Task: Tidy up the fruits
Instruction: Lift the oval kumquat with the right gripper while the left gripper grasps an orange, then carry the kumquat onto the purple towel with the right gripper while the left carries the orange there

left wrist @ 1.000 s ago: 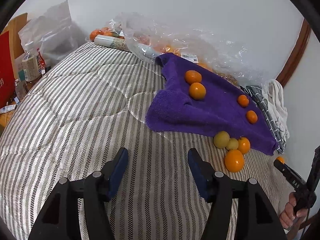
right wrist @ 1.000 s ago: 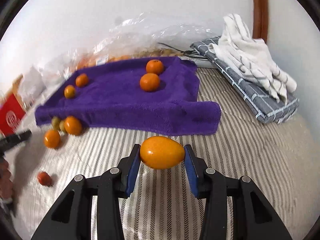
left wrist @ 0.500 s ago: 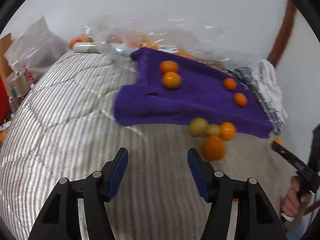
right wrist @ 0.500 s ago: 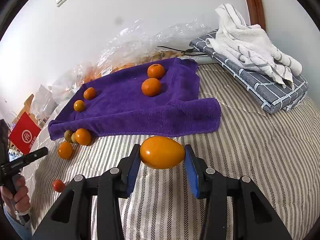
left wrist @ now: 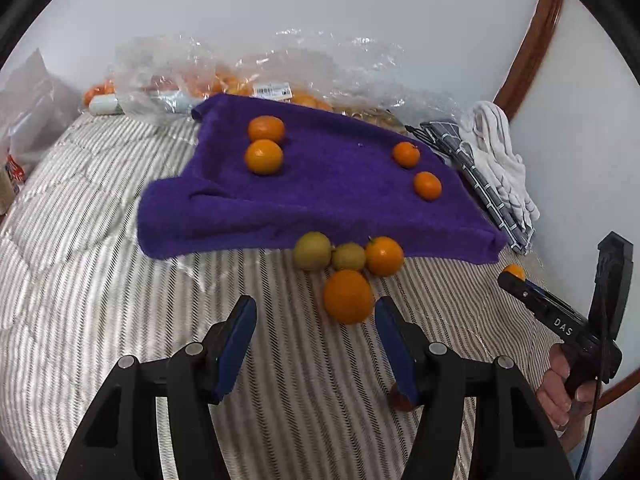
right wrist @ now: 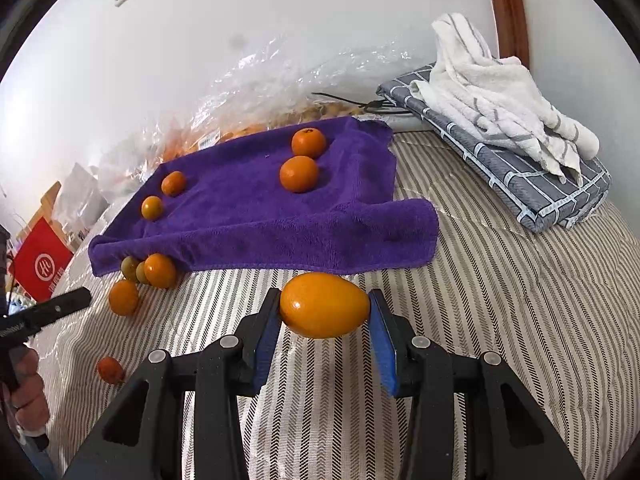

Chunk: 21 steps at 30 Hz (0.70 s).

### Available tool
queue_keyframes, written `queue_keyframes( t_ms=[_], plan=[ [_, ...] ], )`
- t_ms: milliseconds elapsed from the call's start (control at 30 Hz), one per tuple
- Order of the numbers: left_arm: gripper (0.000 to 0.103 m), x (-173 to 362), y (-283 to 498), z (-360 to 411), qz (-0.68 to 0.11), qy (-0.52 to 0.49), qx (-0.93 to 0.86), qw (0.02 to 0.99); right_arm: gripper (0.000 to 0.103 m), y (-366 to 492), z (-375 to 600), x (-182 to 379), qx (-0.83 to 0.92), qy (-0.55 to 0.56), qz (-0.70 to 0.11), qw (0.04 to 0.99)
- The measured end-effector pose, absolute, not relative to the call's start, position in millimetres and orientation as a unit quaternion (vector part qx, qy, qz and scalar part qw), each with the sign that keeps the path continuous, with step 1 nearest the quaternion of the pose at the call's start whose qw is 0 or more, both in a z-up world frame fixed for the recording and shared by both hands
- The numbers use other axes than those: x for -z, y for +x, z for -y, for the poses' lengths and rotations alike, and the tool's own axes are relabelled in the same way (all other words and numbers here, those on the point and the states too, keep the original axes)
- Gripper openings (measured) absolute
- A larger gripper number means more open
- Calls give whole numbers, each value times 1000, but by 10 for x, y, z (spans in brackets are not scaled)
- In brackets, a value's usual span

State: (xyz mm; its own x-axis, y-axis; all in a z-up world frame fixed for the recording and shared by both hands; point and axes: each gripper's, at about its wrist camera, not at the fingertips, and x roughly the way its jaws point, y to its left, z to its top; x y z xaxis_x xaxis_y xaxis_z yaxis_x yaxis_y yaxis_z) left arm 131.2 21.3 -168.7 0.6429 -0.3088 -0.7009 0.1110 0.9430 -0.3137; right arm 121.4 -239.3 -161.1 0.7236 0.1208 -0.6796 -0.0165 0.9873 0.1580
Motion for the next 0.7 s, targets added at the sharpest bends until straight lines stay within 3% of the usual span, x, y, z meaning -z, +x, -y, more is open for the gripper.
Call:
queue_keyframes(
  t_ms=[333,500,567,700],
  plan=[
    [55,1778,1442,-7,-412,-123,125,894,43,1222,2335,1627,-38,62,-377,923],
    [44,1856,1472,33,-410,-122,116,896,43,1217,2332,1619,-42,61,-374,925],
    [34,1869,1489,56,-411,-117,120,896,43,1217,2338,1622,-40,62,-374,924],
    [31,1866,1483,81,-406,-113,126,898,43,1215,2341,1625,-41,64,-375,924]
  ],
)
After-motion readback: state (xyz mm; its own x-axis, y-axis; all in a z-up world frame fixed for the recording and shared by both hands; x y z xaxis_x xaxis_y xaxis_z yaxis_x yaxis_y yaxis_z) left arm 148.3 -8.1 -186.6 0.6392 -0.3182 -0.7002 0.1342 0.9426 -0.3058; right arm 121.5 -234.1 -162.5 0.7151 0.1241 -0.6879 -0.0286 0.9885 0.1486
